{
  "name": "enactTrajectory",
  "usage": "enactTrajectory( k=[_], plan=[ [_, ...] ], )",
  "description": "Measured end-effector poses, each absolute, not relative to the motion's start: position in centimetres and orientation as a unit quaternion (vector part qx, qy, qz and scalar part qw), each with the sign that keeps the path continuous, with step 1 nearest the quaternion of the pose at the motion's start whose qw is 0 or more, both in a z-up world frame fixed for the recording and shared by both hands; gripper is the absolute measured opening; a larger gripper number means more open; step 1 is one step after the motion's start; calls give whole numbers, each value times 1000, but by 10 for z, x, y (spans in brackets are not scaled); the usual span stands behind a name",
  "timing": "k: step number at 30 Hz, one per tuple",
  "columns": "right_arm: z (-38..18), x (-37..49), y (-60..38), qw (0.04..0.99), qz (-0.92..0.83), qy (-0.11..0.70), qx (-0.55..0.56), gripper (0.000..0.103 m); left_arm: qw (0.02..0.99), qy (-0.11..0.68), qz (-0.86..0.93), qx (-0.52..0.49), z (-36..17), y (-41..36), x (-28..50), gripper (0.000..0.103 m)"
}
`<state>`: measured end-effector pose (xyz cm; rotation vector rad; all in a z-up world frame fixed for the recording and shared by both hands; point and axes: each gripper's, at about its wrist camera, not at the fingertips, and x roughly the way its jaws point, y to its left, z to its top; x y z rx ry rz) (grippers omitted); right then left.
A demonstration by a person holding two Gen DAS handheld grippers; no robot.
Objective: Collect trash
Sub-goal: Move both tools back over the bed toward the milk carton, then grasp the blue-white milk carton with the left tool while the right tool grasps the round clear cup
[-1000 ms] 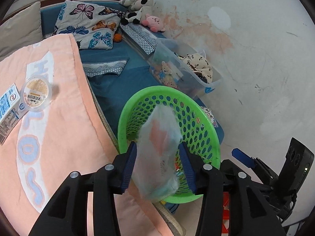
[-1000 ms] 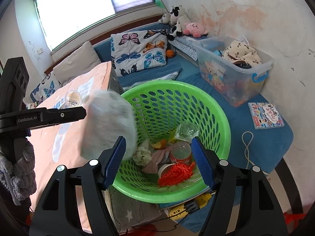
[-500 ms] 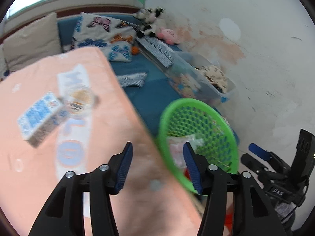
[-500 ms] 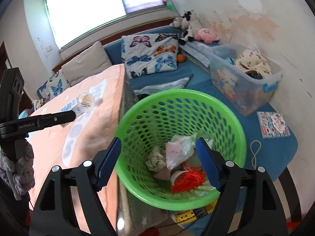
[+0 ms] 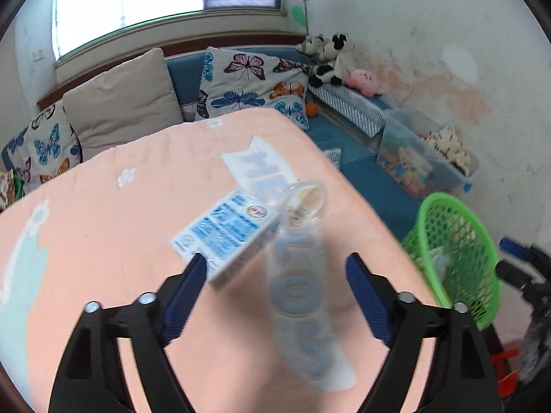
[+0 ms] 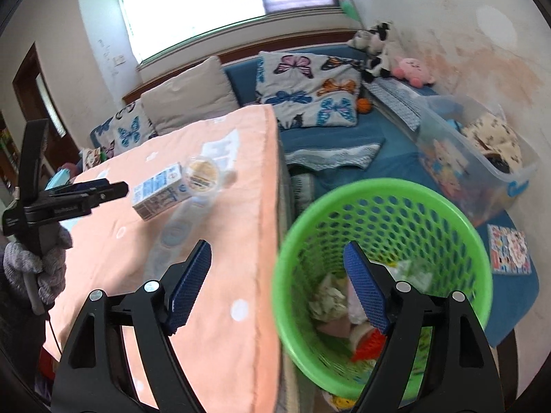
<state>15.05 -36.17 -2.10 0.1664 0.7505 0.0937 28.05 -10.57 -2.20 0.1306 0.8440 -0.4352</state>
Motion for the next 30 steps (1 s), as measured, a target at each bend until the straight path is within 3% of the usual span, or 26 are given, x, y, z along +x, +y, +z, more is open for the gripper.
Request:
enactTrajectory(
  k=[13,30],
  plan=[
    [-24,202,-330,918,78,383,62,81,868,428,-213,133,-57,-97,326,89],
    [-43,267,-298,901,121,412,52,81,842,458,-253,128,-83,-100,372,92]
  ],
)
